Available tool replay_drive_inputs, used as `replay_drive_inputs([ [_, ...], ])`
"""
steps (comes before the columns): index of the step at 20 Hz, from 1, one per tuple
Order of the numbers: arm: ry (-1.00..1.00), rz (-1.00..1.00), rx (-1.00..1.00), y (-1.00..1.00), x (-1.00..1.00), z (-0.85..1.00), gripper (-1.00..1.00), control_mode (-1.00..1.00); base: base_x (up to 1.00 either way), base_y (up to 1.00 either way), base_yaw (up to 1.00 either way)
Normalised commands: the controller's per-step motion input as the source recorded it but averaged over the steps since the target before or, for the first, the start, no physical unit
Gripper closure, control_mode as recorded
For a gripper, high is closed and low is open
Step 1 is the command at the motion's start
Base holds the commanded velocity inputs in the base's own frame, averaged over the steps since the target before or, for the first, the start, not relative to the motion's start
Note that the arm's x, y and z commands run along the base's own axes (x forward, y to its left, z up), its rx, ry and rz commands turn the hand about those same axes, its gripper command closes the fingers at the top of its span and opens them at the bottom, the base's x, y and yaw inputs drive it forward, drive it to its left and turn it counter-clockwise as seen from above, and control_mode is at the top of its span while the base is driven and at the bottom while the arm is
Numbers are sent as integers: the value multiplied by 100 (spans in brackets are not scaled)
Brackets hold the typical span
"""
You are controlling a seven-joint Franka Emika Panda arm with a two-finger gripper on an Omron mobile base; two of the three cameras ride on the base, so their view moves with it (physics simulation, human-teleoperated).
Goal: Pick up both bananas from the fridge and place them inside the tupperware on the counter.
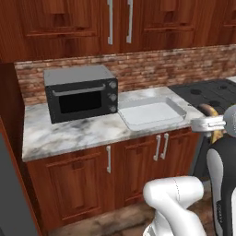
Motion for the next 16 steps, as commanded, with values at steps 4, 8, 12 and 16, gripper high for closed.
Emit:
replay_drive_inputs([
  [4, 0, 0, 0, 0, 0, 0, 100, 100, 97, -29, 38],
  [8, 0, 0, 0, 0, 0, 0, 100, 100, 87, -32, 36],
  [12, 0, 0, 0, 0, 0, 0, 100, 100, 69, -46, 32],
  [16, 0, 0, 0, 0, 0, 0, 100, 100, 53, -42, 16],
])
